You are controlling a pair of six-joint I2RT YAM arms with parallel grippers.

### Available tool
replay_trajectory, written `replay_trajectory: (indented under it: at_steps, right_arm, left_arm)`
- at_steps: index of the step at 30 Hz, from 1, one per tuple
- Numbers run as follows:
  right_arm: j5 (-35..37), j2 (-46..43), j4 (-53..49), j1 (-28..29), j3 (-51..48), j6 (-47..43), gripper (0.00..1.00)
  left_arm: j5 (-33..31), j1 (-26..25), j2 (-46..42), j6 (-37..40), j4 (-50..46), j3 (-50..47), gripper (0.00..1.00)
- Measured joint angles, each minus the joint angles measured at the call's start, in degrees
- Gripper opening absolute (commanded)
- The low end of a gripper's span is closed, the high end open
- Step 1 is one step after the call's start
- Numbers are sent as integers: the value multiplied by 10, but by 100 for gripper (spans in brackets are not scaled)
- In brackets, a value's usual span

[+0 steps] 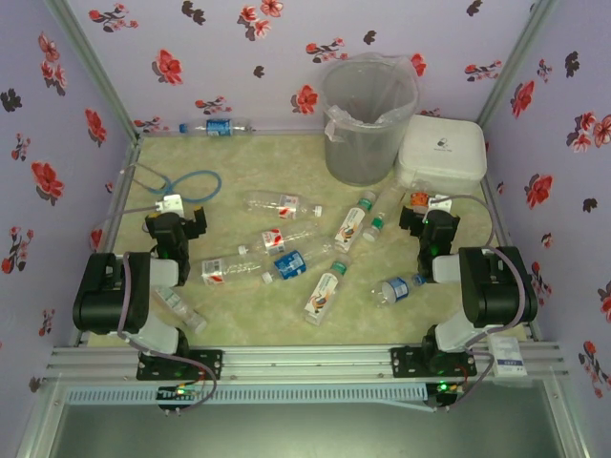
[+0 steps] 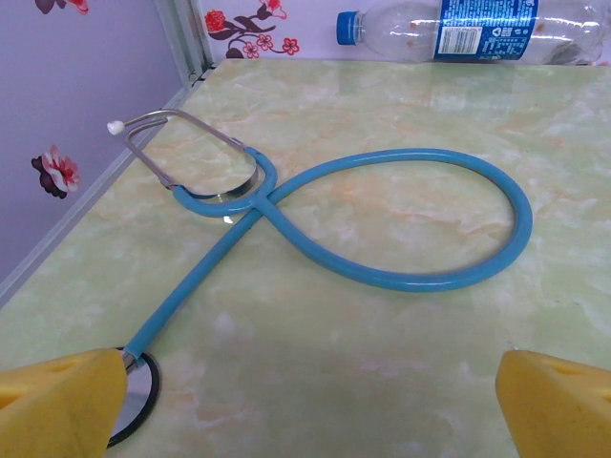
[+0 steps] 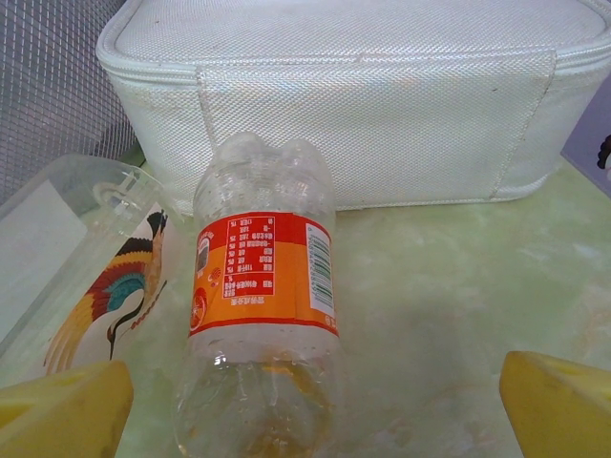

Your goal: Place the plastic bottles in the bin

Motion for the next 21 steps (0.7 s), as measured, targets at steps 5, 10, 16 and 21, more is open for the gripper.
replay_trajectory:
  at_steps: [5,10,16,21]
  right_arm:
    - [3,-32,-53,-4,4,12,99]
    - [17,-169,-243,-4,86,38,99]
    - [17,-251,-451,-4,207,87,99]
    - [12,-248,-645,-5,284,104,99]
  left_arm:
    - [-1,0,-28,-2,-90,23,100]
    - [-7,0,-142,-31,-261,143,100]
    - [5,2,-128,-152,-426,364,100]
    - [80,7,4,-271,-509,505,100]
